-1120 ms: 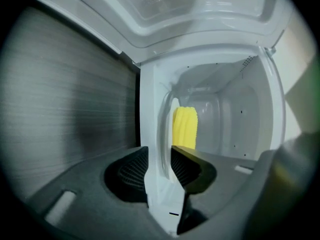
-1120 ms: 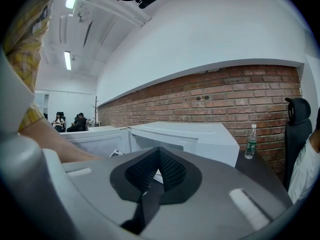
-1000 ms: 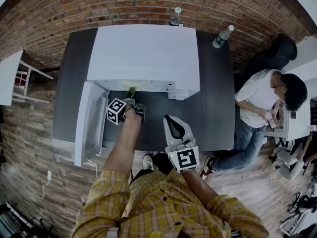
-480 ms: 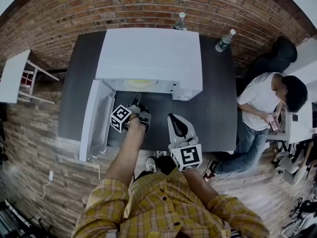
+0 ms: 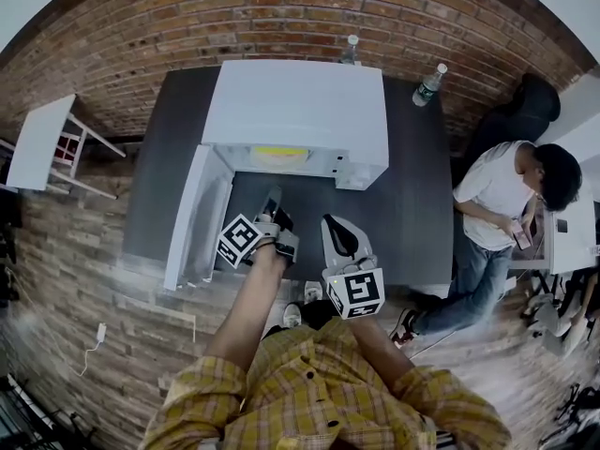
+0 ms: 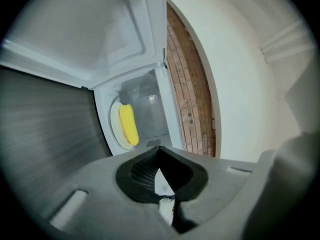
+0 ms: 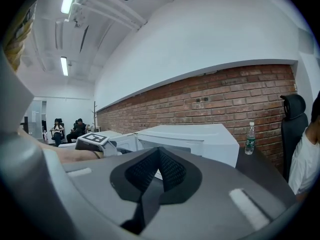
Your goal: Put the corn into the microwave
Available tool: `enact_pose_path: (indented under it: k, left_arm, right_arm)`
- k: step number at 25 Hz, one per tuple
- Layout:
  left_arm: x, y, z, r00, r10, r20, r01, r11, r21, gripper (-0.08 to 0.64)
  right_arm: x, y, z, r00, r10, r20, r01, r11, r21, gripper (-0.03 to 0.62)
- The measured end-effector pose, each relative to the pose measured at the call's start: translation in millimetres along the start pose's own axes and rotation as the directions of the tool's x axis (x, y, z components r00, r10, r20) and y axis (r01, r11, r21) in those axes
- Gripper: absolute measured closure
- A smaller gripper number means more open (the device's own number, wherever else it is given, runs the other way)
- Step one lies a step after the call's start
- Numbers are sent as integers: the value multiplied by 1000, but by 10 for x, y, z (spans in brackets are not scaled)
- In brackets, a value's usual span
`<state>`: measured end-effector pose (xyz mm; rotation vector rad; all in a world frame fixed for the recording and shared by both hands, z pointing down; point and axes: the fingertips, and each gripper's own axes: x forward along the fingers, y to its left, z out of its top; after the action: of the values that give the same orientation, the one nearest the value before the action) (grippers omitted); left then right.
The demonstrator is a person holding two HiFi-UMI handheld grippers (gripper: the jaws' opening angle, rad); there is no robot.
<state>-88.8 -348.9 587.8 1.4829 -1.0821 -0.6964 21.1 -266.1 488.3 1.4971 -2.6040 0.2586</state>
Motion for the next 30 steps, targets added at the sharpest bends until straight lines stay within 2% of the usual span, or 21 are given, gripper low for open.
enact_pose_path:
  k: [4,7,10,12,16,19,21,23,27,30]
  left_arm:
    - [-258,-206,-74,1000,-28,-13,28,999,35,560]
    - [-427,-364,-112,999,-39,-27,42,992,117,561]
    - [-588,-540,-124,998,-60,-36,66,973,223,563]
    - [-701,-664,-125,997,-66,-45,77,946,316,563]
    - [-927,-939,-166,996,-70,-57,89,850,520,564]
    - [-1072,-1068,-239,997,-68,-49,83,779,622,563]
    - [-1143,-1123,-304,997,-57,-49,74,720,690,563]
    - [-1199,-1175,-344,998,-42,-42,59,651,756,563]
    - [-1318,-1277,-341,999,-42,3,20,539,842,563]
    - [-1381,-1337,-311,998,-46,35,-8,488,873,563]
  right_arm:
    - [-83,89,40,1000,2,7,-3,1000,15,589]
    - [-134,140,77,1000,2,14,-2,1000,20,591]
    - [-177,199,110,1000,2,19,-3,1000,17,591]
    - [-204,246,138,1000,3,25,-3,1000,17,591]
    - [-256,324,213,999,11,40,-11,1000,18,591]
    - [-333,343,247,999,13,51,-14,1000,21,591]
    - [-380,346,278,998,11,60,-13,1000,20,591]
    - [-408,356,314,998,10,68,-11,1000,18,591]
    - [-445,377,332,997,8,75,-10,1000,25,591]
    - [-471,392,355,997,7,83,-9,1000,25,591]
